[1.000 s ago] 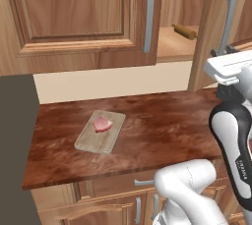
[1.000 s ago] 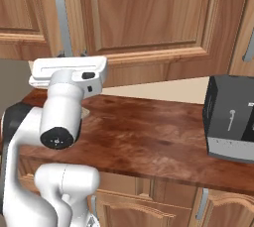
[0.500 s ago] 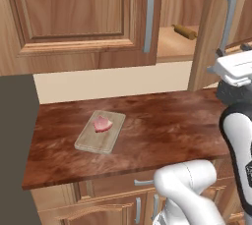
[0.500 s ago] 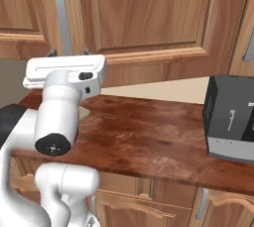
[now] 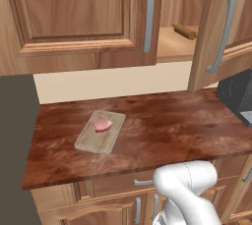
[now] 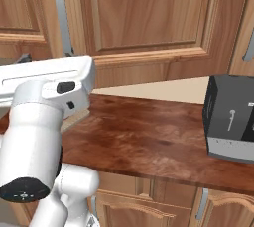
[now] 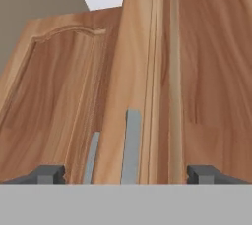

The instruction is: Open the cabinet, retrieve the rolling pin, and place it next to the meat on the cutting board to prepare for tenderizing.

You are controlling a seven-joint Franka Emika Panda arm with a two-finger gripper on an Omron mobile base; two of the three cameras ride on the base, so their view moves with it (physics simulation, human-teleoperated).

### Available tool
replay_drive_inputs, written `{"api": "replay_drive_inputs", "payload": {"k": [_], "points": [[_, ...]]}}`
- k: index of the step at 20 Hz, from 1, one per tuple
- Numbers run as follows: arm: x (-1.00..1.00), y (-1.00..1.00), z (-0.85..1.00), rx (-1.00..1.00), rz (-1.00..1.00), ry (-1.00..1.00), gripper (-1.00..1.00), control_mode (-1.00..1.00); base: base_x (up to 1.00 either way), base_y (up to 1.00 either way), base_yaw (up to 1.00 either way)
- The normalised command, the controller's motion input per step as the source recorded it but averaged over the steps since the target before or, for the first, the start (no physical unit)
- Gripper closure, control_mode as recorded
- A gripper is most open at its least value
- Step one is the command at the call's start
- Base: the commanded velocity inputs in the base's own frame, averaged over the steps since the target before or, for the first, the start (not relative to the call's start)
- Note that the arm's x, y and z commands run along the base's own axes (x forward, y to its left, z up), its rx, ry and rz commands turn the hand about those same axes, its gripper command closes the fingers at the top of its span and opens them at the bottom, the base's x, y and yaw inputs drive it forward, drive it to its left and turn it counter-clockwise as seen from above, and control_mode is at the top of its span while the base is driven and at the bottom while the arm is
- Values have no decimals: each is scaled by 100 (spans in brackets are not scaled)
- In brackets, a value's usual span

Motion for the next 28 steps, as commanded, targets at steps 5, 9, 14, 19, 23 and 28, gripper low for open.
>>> {"api": "replay_drive_inputs", "payload": {"k": [5, 9, 14, 19, 23, 28], "points": [[-66, 48, 0, -9, -5, -2, -100, -100, 0, 0, 0], [-16, 64, 0, -13, -10, 2, -100, -100, 0, 0, 0], [0, 67, -1, -16, -15, 5, -100, -100, 0, 0, 0], [14, 59, -4, -17, -21, 6, -100, -100, 0, 0, 0], [38, 42, -9, -19, -25, 7, -100, -100, 0, 0, 0], [50, 23, -13, -21, -27, 10, -100, -100, 0, 0, 0]]}}
